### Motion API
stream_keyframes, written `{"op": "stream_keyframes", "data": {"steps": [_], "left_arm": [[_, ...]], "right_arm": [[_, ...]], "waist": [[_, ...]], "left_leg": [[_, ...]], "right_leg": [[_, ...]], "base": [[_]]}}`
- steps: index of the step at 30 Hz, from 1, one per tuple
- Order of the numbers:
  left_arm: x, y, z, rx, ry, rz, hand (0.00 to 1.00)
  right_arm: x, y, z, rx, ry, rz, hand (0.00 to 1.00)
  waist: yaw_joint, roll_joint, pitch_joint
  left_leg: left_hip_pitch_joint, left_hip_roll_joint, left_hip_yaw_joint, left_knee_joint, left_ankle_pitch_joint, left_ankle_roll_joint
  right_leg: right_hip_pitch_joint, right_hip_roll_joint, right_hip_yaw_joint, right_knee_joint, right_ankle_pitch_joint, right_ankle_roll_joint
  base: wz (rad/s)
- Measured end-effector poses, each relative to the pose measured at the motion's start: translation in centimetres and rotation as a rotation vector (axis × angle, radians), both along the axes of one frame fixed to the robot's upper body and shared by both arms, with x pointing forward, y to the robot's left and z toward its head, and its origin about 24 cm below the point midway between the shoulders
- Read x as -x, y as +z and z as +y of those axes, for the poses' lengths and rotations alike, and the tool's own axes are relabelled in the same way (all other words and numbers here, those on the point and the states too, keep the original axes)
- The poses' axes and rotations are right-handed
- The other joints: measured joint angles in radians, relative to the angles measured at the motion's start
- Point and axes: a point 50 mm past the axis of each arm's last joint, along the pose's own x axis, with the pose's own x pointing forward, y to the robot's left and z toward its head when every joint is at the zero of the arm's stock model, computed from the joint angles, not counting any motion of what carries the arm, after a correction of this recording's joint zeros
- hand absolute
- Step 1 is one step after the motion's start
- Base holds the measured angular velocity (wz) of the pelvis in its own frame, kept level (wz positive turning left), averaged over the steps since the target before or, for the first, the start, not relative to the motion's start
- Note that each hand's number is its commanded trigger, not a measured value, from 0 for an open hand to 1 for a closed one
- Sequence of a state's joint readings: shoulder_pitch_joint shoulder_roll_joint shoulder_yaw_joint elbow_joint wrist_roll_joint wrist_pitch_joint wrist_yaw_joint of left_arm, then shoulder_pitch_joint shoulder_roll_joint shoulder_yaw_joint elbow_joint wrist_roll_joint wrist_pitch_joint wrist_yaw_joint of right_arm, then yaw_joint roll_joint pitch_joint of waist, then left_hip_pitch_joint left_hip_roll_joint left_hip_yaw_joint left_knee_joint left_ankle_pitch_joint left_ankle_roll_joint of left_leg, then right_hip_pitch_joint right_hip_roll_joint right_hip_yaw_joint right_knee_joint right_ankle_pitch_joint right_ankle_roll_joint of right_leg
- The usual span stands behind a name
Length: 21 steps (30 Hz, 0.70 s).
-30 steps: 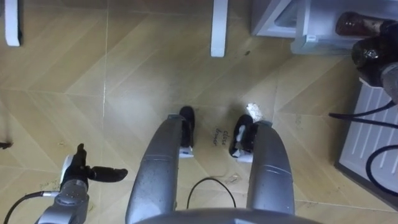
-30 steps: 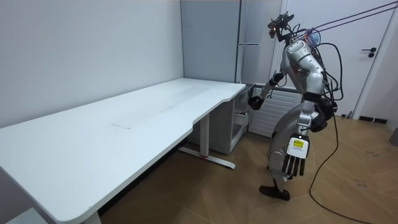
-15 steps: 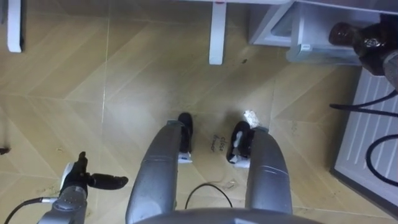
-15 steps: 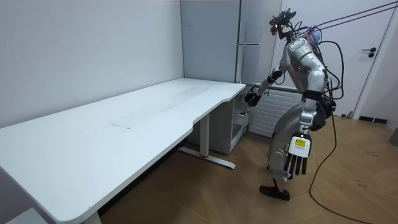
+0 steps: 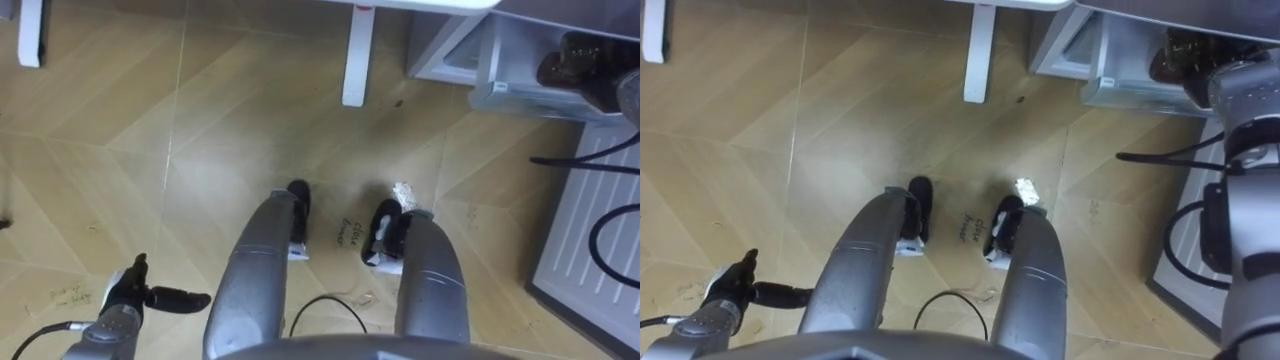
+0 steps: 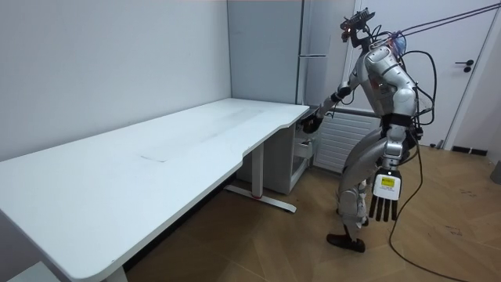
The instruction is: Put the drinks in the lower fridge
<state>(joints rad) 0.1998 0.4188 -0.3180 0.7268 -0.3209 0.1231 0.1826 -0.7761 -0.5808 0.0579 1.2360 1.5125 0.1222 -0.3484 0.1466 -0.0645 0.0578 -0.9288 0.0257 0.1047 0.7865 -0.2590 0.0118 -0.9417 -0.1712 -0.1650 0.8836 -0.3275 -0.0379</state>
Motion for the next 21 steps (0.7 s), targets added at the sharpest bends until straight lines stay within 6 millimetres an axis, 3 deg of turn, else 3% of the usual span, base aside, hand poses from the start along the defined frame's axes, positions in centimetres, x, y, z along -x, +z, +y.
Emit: {"op": "stream_keyframes", "data": {"steps": [21], "left_arm": [[0.42,-0.12,-0.02,0.011,-0.011,0.019,0.0]], "right_arm": [[0.62,-0.23,-0.85,0.022,-0.051,-0.021,0.0]], "waist": [[-0.003,0.009,-0.0036]], "left_leg": [[0.018,-0.001,-0.003,0.007,0.0,0.0]], "right_leg": [[0.023,0.001,0.002,0.005,-0.001,0.003]], "base": [[0.0]]}}
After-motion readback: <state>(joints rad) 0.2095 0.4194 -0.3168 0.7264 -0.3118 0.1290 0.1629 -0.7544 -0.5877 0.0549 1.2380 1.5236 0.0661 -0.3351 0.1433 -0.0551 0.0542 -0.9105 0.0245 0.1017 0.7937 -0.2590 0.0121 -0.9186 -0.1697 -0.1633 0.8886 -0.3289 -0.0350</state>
